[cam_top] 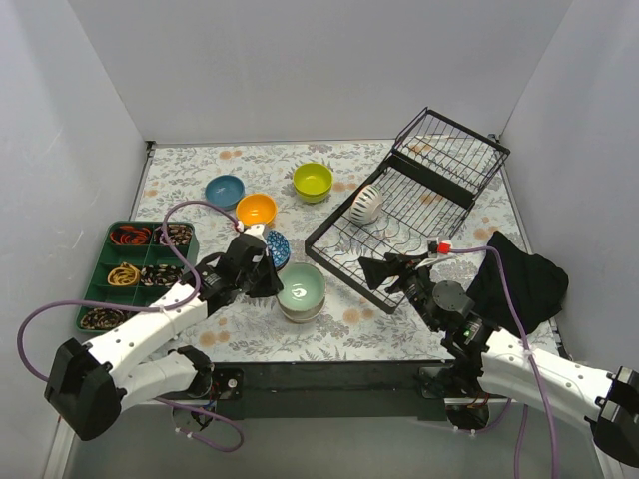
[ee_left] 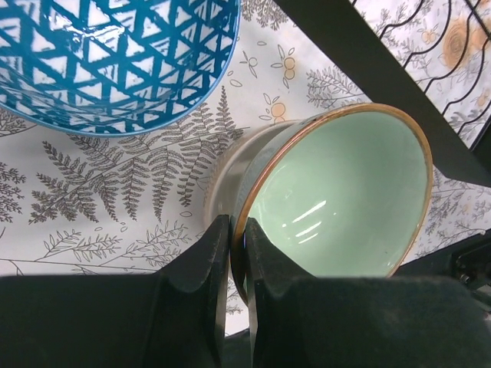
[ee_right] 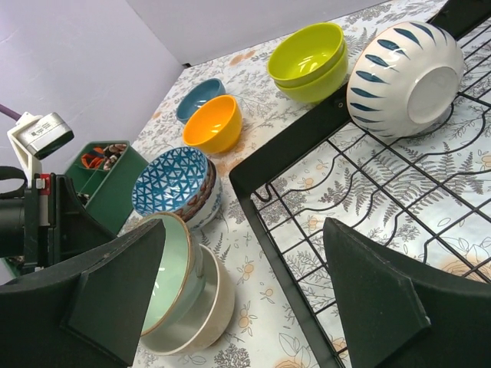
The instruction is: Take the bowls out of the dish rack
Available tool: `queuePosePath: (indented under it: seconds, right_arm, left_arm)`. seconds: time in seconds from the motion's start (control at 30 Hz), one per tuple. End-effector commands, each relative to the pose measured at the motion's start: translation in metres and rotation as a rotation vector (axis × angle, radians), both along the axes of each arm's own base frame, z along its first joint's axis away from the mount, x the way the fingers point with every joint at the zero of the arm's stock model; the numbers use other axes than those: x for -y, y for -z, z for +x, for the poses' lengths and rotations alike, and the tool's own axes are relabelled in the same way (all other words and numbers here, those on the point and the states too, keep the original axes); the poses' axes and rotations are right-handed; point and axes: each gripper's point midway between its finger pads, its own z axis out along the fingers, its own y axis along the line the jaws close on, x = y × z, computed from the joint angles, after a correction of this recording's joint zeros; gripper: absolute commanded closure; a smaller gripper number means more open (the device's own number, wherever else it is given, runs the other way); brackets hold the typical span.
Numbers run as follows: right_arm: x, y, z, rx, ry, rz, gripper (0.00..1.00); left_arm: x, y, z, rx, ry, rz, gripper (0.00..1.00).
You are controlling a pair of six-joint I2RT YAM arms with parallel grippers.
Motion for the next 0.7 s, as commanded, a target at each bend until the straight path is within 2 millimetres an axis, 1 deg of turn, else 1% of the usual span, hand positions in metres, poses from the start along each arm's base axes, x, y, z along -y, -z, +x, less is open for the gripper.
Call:
queuePosePath:
  seconds: [0.0, 0.13, 0.23, 0.27, 0.3, 0.37, 0.4, 0.43, 0.53, 0.57, 0.6, 0.67]
  right_arm:
    - [0.004, -0.007, 0.007, 0.018, 0.043, -0.002, 0.09]
    - [0.003, -0.003, 0.007, 0.008, 0.040, -0.012, 0.09]
    - [0.002, -0.001, 0.008, 0.003, 0.042, -0.016, 0.09]
    - [0.002, -0.002, 0.008, 0.004, 0.042, -0.017, 0.09]
    - [0.002, -0.002, 0.009, 0.005, 0.042, -0.022, 0.09]
    - [0.002, -0.004, 0.010, 0.013, 0.045, -0.033, 0.09]
    - [0.001, -0.003, 0.011, 0.008, 0.048, -0.044, 0.09]
    - [0.002, 0.001, 0.011, -0.004, 0.051, -0.066, 0.09]
    - [0.002, 0.004, 0.015, -0.022, 0.065, -0.095, 0.09]
    - [0.003, 0.008, 0.016, -0.036, 0.076, -0.115, 0.07]
    - [0.002, 0.008, 0.017, -0.045, 0.079, -0.118, 0.07]
    - [0.004, 0.012, 0.019, -0.062, 0.095, -0.145, 0.05]
  left_arm:
    - [0.014, -0.007, 0.002, 0.008, 0.039, -0.034, 1.00]
    - [0.021, 0.002, -0.005, -0.034, 0.079, -0.030, 1.00]
    - [0.024, 0.006, -0.008, -0.048, 0.094, -0.022, 0.93]
    - [0.025, 0.005, -0.008, -0.046, 0.096, -0.024, 0.81]
    - [0.025, 0.005, -0.009, -0.044, 0.099, -0.022, 0.73]
    - [0.026, 0.003, -0.008, -0.041, 0.099, -0.023, 0.64]
    - [0.026, 0.001, -0.008, -0.034, 0.099, -0.024, 0.61]
    - [0.025, -0.001, -0.008, -0.034, 0.097, -0.023, 0.57]
    - [0.022, -0.008, -0.007, -0.014, 0.089, -0.019, 0.45]
    - [0.022, -0.012, -0.007, -0.009, 0.088, -0.025, 0.41]
    - [0.018, -0.013, -0.003, 0.010, 0.065, -0.009, 0.31]
    - [0.016, -0.020, -0.002, 0.023, 0.057, -0.009, 0.22]
